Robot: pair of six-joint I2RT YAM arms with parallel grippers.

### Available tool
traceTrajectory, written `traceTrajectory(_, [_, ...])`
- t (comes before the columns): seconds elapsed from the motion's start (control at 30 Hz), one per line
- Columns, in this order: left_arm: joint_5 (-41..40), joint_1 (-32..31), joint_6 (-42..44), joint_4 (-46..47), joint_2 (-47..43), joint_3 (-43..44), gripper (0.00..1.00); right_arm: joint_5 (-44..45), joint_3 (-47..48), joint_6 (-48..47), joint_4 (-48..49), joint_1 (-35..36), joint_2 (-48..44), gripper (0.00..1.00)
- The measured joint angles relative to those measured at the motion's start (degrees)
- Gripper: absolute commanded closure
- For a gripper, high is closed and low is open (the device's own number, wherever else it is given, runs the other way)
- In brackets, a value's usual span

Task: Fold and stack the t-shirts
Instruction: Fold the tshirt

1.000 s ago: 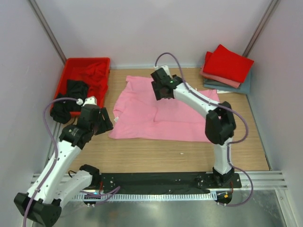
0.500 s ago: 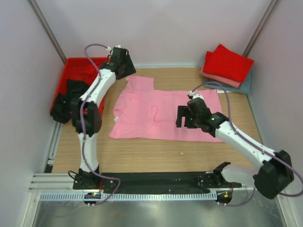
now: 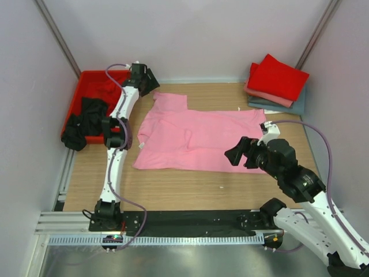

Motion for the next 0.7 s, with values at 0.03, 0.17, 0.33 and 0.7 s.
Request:
traceTrajectory(0.03, [0.24,0.37,-0.24,0.72,0.28,0.31,0.32,-0.11,0.00,0.15,-0.66,0.00,-0.13,0.04])
traceTrajectory(0.17, [0.37,0.74,-0.39,2.93,0.44,-3.10,0.32,-0.22,0.07,0.33,-3.58,0.00,0.83,0.04])
traceTrajectory(0.33, [2.29,0.17,-0.42,3.96,1.62,-1.97,0.35,-0.13,0.07,0.28,-4.85,0.00,2.27,0.04])
traceTrajectory(0.7, [3.87,-0.09,-0.59,8.98,2.29,-4.72,0.89,0.31,0.00,0.31,-5.14,0.00,3.06,0.04])
